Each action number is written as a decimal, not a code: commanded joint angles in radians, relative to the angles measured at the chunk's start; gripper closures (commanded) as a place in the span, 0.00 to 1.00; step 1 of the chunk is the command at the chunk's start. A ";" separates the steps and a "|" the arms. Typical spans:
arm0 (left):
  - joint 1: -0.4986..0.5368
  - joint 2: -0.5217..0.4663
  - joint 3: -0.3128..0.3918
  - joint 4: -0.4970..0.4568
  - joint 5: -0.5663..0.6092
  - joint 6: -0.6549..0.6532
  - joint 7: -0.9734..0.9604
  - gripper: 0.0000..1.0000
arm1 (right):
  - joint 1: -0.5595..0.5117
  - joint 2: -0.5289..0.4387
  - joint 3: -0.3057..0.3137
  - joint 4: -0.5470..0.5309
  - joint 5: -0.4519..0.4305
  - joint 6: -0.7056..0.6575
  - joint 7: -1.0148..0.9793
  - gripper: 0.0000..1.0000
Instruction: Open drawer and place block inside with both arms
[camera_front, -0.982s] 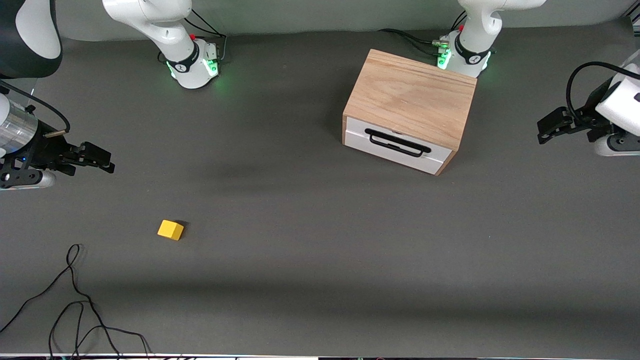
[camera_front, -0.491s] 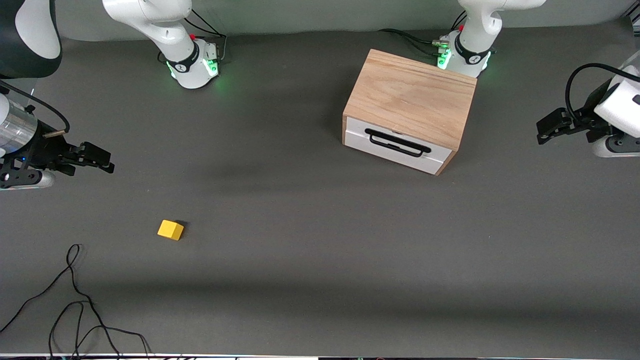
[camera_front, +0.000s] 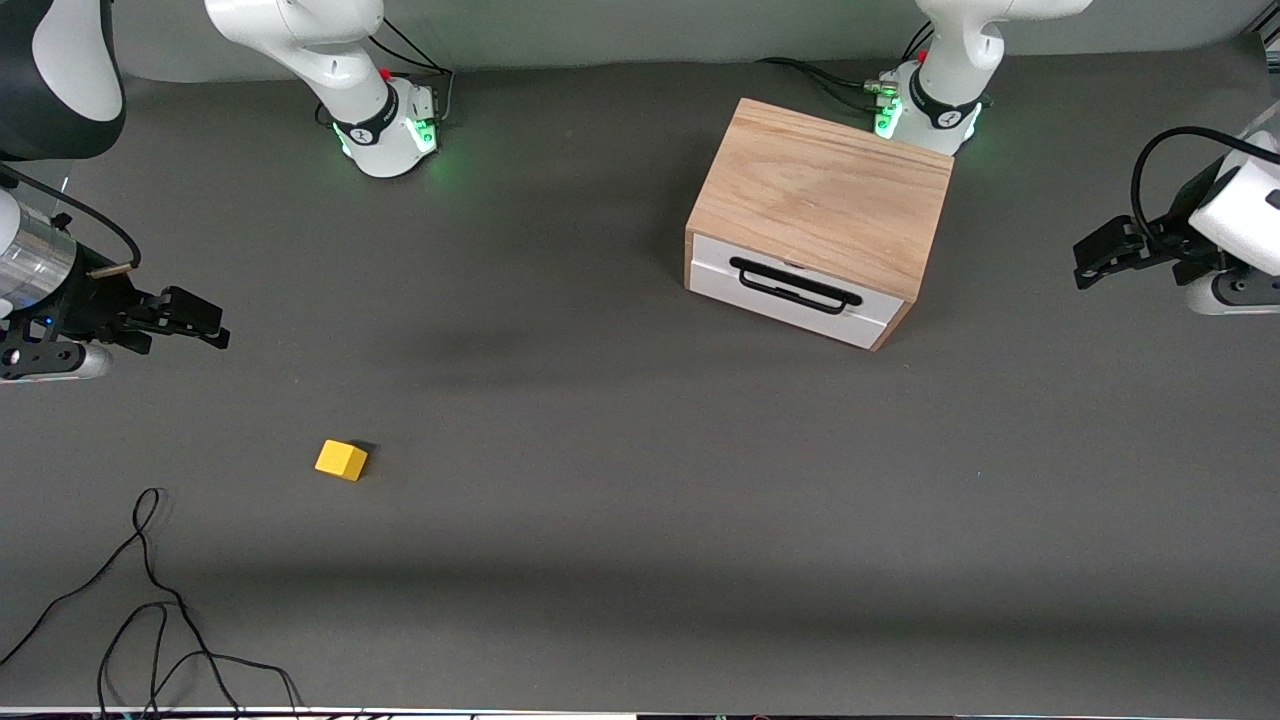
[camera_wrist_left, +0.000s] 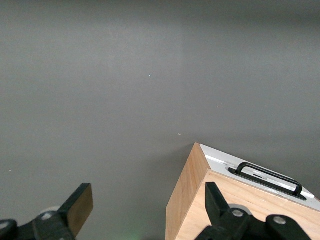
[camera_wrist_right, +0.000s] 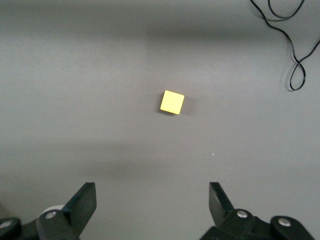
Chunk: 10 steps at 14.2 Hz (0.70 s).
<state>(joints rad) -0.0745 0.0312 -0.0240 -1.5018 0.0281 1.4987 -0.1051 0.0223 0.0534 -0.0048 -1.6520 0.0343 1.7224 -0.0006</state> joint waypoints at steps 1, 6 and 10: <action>-0.004 0.012 0.007 0.029 0.012 -0.011 0.034 0.00 | 0.041 0.040 -0.003 0.034 -0.031 0.035 0.017 0.00; -0.004 0.013 0.007 0.031 0.006 -0.003 0.036 0.00 | 0.065 0.071 -0.004 0.058 -0.051 0.028 0.040 0.00; -0.001 0.013 0.009 0.032 0.000 0.008 0.038 0.00 | 0.061 0.074 -0.011 0.058 -0.063 -0.003 0.039 0.00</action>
<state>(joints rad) -0.0735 0.0319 -0.0208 -1.4956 0.0277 1.5053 -0.0880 0.0777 0.1119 -0.0118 -1.6241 -0.0087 1.7449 0.0152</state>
